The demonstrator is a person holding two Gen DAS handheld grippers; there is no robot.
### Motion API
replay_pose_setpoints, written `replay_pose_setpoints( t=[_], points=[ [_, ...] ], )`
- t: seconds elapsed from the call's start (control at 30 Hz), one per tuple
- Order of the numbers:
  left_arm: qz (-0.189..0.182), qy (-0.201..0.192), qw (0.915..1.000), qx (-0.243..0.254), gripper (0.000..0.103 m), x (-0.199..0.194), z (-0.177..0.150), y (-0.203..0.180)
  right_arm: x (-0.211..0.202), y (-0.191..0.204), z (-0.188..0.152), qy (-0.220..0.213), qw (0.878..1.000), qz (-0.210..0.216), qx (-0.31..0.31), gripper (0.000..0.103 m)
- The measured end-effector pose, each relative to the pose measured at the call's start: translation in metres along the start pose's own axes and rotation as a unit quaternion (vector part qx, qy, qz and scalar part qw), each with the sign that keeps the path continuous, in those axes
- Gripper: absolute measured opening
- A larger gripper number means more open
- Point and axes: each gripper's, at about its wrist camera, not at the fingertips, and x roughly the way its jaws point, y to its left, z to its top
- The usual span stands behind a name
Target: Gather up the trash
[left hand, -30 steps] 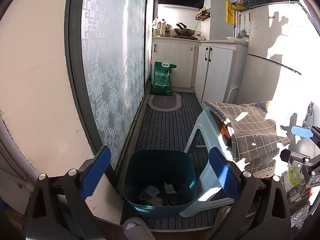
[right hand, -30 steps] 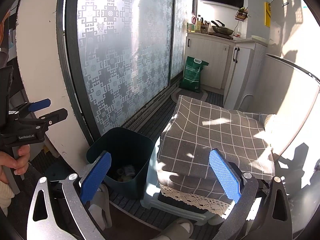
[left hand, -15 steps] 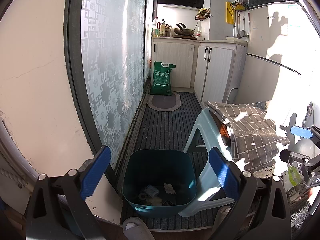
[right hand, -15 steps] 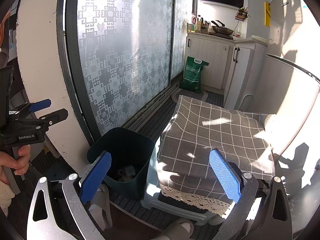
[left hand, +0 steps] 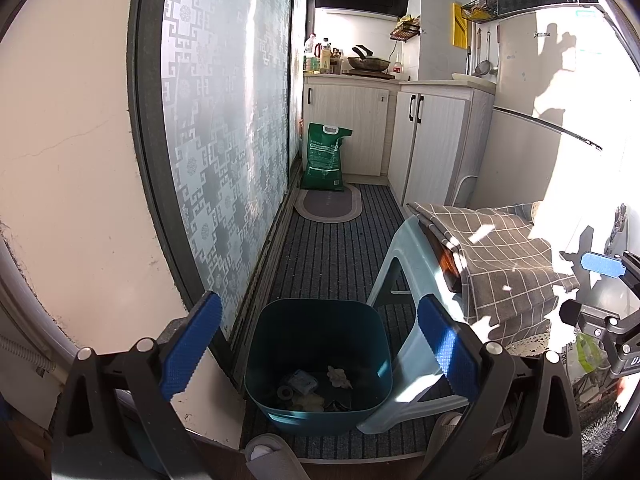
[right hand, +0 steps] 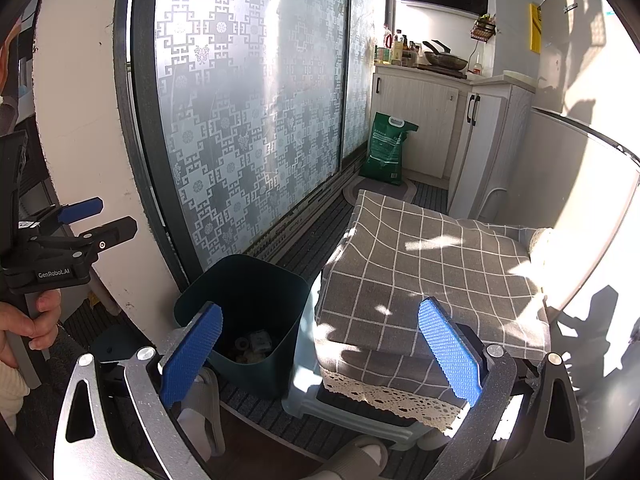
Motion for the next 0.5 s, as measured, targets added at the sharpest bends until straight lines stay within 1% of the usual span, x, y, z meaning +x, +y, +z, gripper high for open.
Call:
replay_pose_setpoints(
  t=[0.5],
  points=[
    [-0.002, 0.0, 1.0, -0.001, 0.1, -0.0007, 0.0004, -0.0025, 0.0005, 0.0011, 0.0002, 0.0, 1.0, 0.0, 0.0, 0.1]
  ],
)
